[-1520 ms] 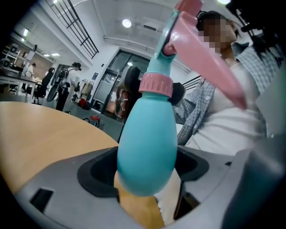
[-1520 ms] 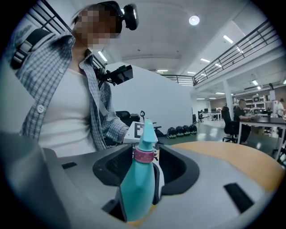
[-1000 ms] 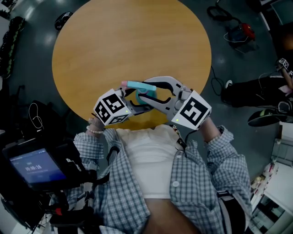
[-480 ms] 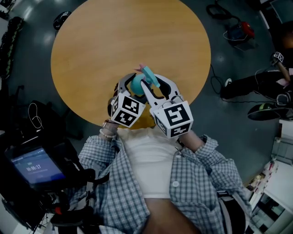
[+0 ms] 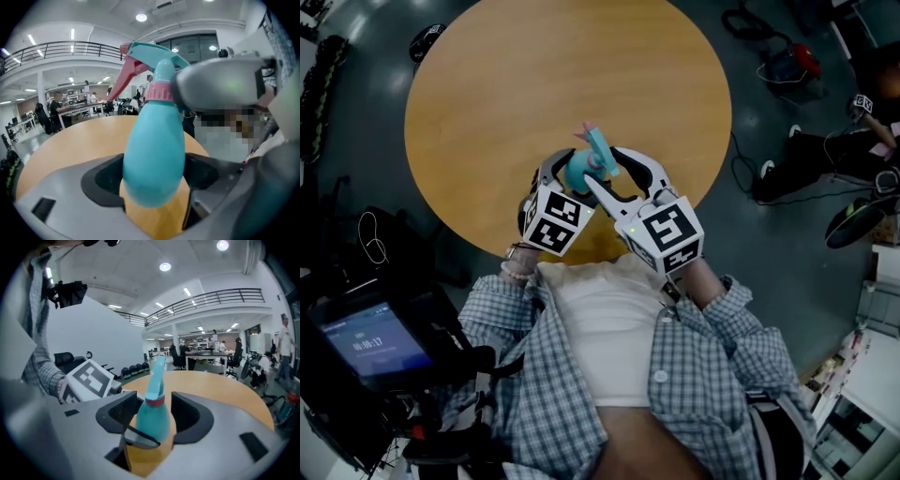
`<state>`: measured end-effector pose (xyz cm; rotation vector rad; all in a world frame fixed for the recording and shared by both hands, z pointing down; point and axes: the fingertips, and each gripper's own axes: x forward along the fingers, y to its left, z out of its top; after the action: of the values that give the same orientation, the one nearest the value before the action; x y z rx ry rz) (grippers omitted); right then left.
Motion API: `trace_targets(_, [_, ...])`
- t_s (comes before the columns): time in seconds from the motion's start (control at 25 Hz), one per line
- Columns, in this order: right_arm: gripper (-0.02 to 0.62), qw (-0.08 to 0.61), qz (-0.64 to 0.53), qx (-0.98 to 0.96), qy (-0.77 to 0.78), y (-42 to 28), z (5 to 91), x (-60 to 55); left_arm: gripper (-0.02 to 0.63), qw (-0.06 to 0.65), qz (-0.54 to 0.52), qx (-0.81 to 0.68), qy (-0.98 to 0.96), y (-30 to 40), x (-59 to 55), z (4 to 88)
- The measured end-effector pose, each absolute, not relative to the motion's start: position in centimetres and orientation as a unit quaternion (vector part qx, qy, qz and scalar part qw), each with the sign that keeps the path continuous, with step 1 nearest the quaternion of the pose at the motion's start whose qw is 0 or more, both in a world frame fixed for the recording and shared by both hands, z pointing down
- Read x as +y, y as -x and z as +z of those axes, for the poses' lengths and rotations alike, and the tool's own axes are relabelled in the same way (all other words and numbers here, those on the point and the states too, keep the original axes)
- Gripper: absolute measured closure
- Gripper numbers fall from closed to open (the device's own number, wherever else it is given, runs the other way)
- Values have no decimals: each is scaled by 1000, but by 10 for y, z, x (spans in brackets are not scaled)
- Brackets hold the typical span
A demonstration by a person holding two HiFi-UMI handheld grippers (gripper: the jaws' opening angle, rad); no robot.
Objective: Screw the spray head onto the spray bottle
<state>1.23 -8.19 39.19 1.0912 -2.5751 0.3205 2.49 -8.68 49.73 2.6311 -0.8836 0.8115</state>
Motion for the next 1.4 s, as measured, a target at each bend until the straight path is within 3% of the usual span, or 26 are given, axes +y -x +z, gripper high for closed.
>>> trace_targets(0.08, [373,165,100,-922,-336,-13,389,-73,213,131,258,-270,-918,-25,-85,488])
trace_targets(0.28, [374,133,69,-962,-229,-10,363,-56,213,183,170,-105,-963,-36,-52,457])
trace_targets(0.52, [374,135,52,-978,-152,-2,349,-48,213,185,157,-25,-970,-47,-29,445])
trace_targets(0.64, [387,157,29,-976,-147,2,356,-46,213,179,166,-28,-969,-49,-28,449])
trace_targets(0.72, [454,169,12,-973,-157,6,361,-46,213,174,174,-46,-968,-45,-32,454])
trace_targets(1.04, [472,168,31,-956,-240,5,389,-53,213,122,229,-152,-954,-35,-50,488])
trace_targets(1.4, [472,186,44,-947,-259,1,412,-52,213,109,164,-193,-961,-37,-50,505])
